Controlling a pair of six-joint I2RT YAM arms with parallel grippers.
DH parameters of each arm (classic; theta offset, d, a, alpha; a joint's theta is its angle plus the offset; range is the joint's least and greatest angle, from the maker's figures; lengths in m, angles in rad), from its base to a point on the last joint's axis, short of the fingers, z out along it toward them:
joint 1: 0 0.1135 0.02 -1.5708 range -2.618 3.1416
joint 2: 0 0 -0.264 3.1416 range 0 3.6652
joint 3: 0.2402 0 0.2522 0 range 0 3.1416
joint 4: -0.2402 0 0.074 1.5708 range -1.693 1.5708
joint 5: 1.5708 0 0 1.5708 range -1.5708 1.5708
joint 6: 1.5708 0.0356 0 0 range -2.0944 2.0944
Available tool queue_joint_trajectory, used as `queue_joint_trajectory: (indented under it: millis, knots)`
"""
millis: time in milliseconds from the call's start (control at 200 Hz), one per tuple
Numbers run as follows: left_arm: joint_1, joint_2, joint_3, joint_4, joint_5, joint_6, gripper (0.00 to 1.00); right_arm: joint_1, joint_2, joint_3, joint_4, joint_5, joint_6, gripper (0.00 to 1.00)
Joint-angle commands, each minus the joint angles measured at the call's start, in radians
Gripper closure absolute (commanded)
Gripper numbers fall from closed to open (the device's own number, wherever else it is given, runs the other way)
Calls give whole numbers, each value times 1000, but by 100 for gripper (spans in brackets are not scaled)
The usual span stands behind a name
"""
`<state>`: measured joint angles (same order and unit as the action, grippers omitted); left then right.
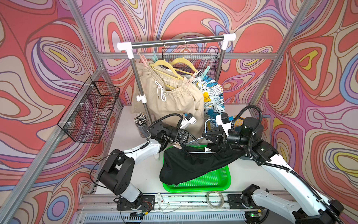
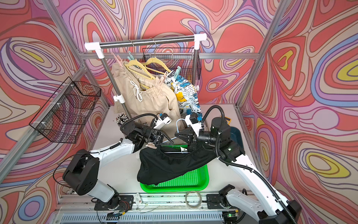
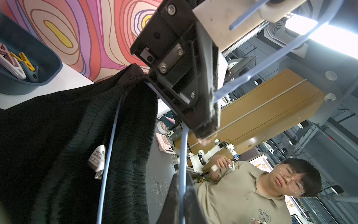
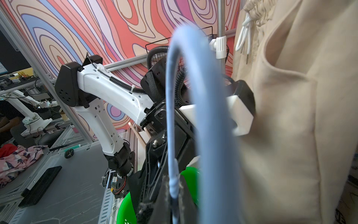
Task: Remove the clothespins securing shorts to the hanger
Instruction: Remove the clothespin from the hanger.
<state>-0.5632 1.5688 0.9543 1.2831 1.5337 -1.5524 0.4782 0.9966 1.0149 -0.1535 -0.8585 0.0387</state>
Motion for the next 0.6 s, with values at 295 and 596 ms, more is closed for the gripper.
queue_joint_trajectory:
  millis: [295, 596]
  knots:
    - [11, -34, 34, 81, -22, -2, 83, -4, -17, 34, 5, 74, -36, 100]
    - [83, -48, 59, 80, -41, -5, 57, -5, -46, 36, -37, 110, -65, 100]
